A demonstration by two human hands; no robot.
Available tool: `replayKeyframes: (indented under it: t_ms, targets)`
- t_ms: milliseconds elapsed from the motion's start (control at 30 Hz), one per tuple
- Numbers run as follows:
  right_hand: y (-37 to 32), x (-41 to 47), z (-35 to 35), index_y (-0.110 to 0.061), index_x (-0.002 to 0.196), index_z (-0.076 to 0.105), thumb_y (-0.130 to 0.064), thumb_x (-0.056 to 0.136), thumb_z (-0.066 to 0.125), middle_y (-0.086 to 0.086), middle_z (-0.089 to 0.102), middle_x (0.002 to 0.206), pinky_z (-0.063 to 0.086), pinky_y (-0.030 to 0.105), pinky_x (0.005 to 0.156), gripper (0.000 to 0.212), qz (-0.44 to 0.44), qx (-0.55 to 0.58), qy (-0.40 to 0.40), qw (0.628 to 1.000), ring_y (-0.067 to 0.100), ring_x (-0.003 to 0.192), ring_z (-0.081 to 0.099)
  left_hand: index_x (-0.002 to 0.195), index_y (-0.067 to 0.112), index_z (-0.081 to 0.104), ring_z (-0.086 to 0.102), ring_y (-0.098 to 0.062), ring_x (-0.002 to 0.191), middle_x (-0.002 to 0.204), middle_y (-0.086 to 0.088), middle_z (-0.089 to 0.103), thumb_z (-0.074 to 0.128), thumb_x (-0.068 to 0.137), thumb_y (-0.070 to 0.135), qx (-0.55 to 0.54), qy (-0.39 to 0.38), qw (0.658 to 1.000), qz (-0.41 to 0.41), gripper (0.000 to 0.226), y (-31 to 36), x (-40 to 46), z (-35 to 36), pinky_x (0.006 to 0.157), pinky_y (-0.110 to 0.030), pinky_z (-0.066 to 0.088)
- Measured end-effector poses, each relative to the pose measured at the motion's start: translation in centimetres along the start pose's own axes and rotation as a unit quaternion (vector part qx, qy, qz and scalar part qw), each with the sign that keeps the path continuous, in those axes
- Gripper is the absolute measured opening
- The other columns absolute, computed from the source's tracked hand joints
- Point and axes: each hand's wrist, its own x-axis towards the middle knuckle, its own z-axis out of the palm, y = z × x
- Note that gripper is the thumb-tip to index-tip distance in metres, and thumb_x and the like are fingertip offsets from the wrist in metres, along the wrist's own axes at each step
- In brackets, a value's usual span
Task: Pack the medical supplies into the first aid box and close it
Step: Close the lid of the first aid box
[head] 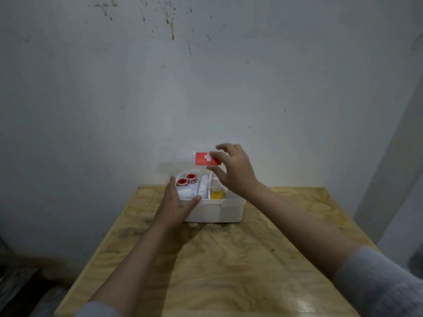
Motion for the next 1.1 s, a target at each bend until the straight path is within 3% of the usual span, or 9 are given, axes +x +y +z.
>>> replayKeyframes:
  t_ms: [133, 267, 367, 467, 600, 700, 833, 1100]
  targets:
    - [-0.7, -4.0, 0.4, -0.014, 0.104, 0.064, -0.035, 0.078, 0.068, 0.011, 0.066, 0.108, 0.044, 0.044, 0.086, 0.034, -0.018, -0.017, 0.003, 1.000, 0.030, 0.100, 0.057, 0.148, 0.027, -0.020, 0.024, -0.025, 0.144, 0.162, 0.001, 0.007, 0.075, 0.063, 0.057, -0.032, -0.022, 0.999, -0.007, 0.130, -0.1, -0.5, -0.7, 0.109, -0.042, 0.034]
    - [-0.6, -6.8, 1.2, -0.016, 0.099, 0.065, -0.040, 0.077, 0.066, 0.008, 0.066, 0.105, 0.044, 0.044, 0.087, 0.033, -0.036, -0.024, 0.021, 0.999, 0.024, 0.101, 0.050, 0.145, 0.028, -0.025, 0.023, -0.021, 0.144, 0.160, -0.007, 0.011, 0.082, 0.063, 0.045, -0.080, 0.011, 0.997, -0.006, 0.137, -0.1, -1.7, -0.8, 0.110, -0.035, 0.029]
    - [-0.6, -8.2, 1.8, -0.016, 0.098, 0.065, -0.039, 0.075, 0.069, 0.009, 0.066, 0.104, 0.044, 0.042, 0.086, 0.033, -0.039, -0.020, 0.014, 0.999, 0.021, 0.102, 0.047, 0.148, 0.037, -0.009, 0.020, -0.019, 0.144, 0.160, -0.002, 0.012, 0.082, 0.061, 0.051, -0.066, 0.029, 0.996, 0.058, 0.127, -0.1, -2.5, -1.0, 0.109, -0.035, 0.029]
    - [-0.8, -9.1, 2.0, -0.016, 0.099, 0.064, -0.040, 0.078, 0.065, 0.008, 0.065, 0.103, 0.043, 0.040, 0.085, 0.032, -0.039, -0.016, 0.006, 0.999, 0.021, 0.101, 0.048, 0.143, 0.049, 0.013, 0.023, -0.019, 0.144, 0.156, 0.008, 0.022, 0.076, 0.057, 0.063, -0.025, 0.024, 0.993, 0.114, 0.108, -0.5, -2.8, -1.1, 0.111, -0.044, 0.033]
    - [-0.7, -9.2, 2.0, -0.018, 0.100, 0.065, -0.046, 0.078, 0.062, 0.007, 0.064, 0.105, 0.041, 0.039, 0.087, 0.035, -0.035, -0.017, -0.008, 0.999, 0.021, 0.102, 0.049, 0.125, 0.071, 0.016, 0.023, -0.019, 0.144, 0.154, 0.009, 0.028, 0.075, 0.055, 0.067, -0.009, 0.013, 0.992, 0.128, 0.092, -0.7, -2.9, -1.0, 0.109, -0.043, 0.034]
    - [-0.7, -9.1, 1.9, -0.020, 0.099, 0.065, -0.051, 0.080, 0.058, 0.007, 0.064, 0.110, 0.038, 0.035, 0.088, 0.037, -0.029, -0.023, -0.018, 0.999, 0.021, 0.105, 0.051, 0.125, 0.069, 0.021, 0.030, -0.021, 0.140, 0.152, 0.004, 0.032, 0.072, 0.058, 0.069, -0.026, 0.034, 0.992, 0.122, 0.085, -0.6, -2.9, -0.6, 0.105, -0.044, 0.041]
    - [-0.5, -8.9, 2.2, -0.021, 0.101, 0.062, -0.037, 0.078, 0.064, 0.008, 0.062, 0.120, 0.045, 0.039, 0.084, 0.028, -0.002, -0.013, -0.027, 1.000, 0.024, 0.105, 0.052, 0.132, 0.055, 0.031, 0.034, -0.021, 0.136, 0.149, 0.002, 0.035, 0.074, 0.067, 0.056, -0.051, 0.066, 0.990, 0.112, 0.079, -1.0, -2.7, 0.4, 0.099, -0.051, 0.048]
    - [-0.4, -8.9, 2.8, -0.022, 0.109, 0.060, -0.028, 0.076, 0.070, 0.003, 0.064, 0.118, 0.043, 0.037, 0.083, 0.035, 0.004, -0.003, 0.002, 1.000, 0.022, 0.100, 0.050, 0.135, 0.050, 0.032, 0.035, -0.024, 0.136, 0.145, 0.003, 0.039, 0.075, 0.072, 0.048, -0.031, 0.113, 0.985, 0.123, 0.076, -2.0, -2.0, 1.5, 0.094, -0.051, 0.051]
